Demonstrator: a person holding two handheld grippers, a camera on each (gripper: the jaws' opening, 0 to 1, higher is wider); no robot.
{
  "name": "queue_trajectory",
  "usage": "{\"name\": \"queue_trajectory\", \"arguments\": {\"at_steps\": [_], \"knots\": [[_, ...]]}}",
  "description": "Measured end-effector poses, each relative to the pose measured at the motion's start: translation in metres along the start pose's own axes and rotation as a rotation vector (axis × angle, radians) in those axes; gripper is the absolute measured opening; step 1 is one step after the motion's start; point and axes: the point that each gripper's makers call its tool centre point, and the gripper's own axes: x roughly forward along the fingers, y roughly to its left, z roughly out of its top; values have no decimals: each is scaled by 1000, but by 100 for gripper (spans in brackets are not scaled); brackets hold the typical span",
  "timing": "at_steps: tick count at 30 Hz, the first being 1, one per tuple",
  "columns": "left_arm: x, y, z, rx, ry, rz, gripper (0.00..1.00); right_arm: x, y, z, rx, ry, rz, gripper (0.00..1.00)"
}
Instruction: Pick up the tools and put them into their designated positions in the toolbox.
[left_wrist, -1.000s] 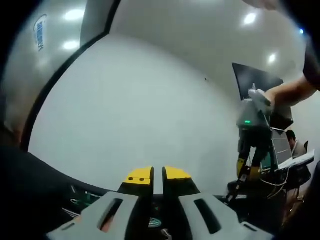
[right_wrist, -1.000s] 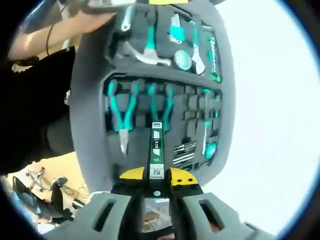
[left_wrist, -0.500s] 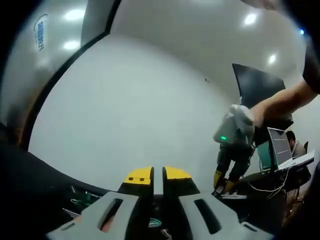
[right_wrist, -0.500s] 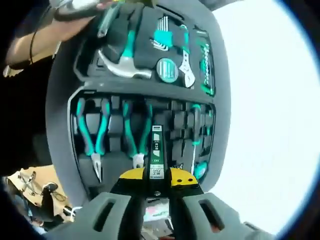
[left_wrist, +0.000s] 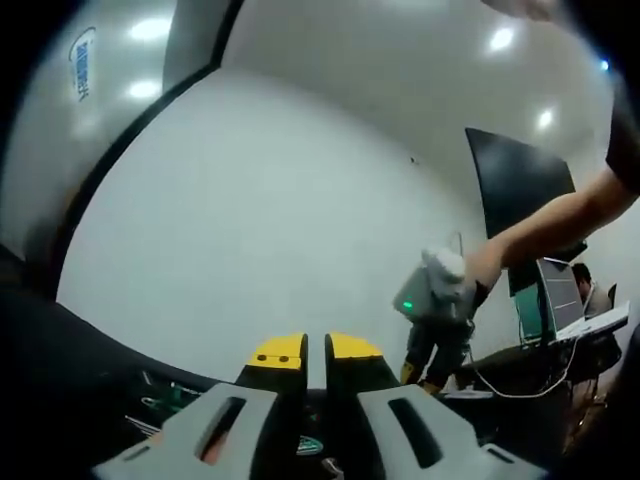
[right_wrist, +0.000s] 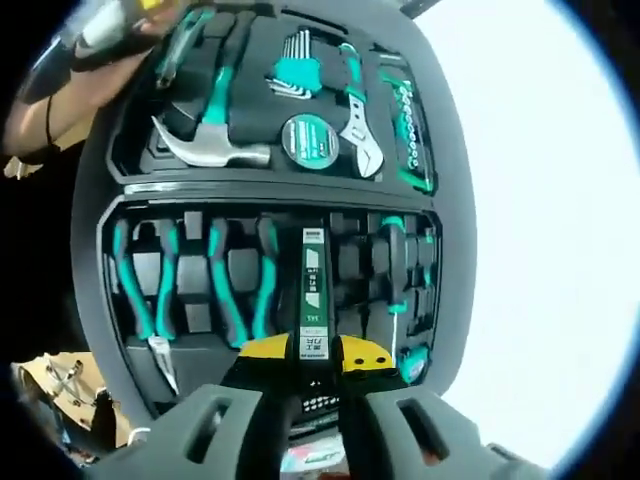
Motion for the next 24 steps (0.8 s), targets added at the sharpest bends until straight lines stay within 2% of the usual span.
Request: {"name": "queue_trajectory", "arguments": {"at_steps": [5,6,8,9,11,15,19,22,24], "knots": [[0,0,0,-4,0,-1,9,17,-3,1,-2,-5,16,14],[0,0,0,-4,-1,0,9,19,-3,-4,1,31,11,14],[0,0,0,-6,-1,0,9,29,-6,-1,-25,-6,12,14],[0,0,0,-7,-1,0,9,33,-7,-8,-10,21,20,14],[0,0,0,-9,-1,0,9,40,-7,-9,-33,19,25,14],[-1,0,0,-10,-2,-1,9,41,0,-14,-34,15,36,14],[-1,0,1,-14,-3,-2,9,38,1,-15,24,-18,94,15],[-1,0,0,-13,-1,-3,9,46,-12,-16,101,-62,93,17],[-1,0,0,-11,1,-2,9,42,-10,-15,133,-85,115,17]]}}
